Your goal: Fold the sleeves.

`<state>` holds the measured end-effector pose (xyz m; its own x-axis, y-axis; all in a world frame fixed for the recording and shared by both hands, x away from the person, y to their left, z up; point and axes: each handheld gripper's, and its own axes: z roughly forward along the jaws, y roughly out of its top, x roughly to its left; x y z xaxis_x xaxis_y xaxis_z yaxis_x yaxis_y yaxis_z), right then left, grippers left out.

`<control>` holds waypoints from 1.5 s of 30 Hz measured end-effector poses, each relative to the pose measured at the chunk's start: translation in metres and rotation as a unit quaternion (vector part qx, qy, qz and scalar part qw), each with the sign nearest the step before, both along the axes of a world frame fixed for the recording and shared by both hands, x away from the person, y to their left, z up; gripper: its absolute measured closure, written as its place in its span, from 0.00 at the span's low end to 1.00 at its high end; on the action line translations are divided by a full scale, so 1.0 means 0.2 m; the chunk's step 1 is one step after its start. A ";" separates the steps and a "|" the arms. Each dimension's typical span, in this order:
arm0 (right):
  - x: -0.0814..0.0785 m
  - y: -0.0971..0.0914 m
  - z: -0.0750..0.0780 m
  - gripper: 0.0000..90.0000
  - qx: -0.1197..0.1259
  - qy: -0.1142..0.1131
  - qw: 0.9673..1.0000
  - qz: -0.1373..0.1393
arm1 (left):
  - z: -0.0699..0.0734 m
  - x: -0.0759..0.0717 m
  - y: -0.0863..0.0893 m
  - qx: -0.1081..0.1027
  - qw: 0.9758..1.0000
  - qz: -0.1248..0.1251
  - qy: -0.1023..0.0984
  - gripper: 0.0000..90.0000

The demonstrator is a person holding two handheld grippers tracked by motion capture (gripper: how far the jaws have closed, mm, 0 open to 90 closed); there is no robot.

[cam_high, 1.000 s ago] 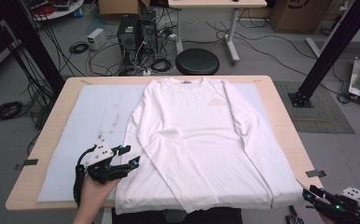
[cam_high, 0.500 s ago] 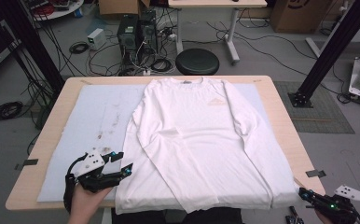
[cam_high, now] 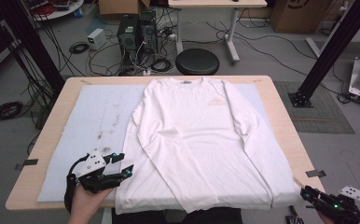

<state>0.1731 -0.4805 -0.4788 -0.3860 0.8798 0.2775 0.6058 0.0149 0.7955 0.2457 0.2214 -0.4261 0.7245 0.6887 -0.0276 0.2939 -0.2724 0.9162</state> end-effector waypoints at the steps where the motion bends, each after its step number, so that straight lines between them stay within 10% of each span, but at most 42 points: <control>1: 0.00 0.01 -0.01 0.74 -0.008 0.004 1.000 0.000 | 0.00 0.00 0.00 0.002 1.000 -0.001 0.001 0.48; 12: -0.02 0.09 -0.01 1.00 -0.093 -0.025 0.995 0.015 | -0.01 0.00 -0.03 0.016 1.000 -0.006 0.004 0.48; 23: -0.07 0.14 0.20 1.00 -0.003 -0.088 0.995 0.045 | 0.00 0.00 -0.03 0.013 1.000 -0.007 0.002 0.48; 32: 0.02 0.44 0.42 1.00 0.043 -0.121 0.984 0.124 | 0.01 0.00 -0.03 0.011 1.000 -0.014 0.000 0.48; 45: 0.17 1.06 0.51 1.00 0.015 -0.128 0.961 0.243 | 0.00 -0.01 -0.02 0.008 1.000 -0.018 0.003 0.48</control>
<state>0.2080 -0.2688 -0.3770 -0.8087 0.5712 0.1405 0.3169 0.2220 0.9221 0.2434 0.2166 -0.4254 0.7486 0.6627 -0.0215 0.2890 -0.2968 0.9102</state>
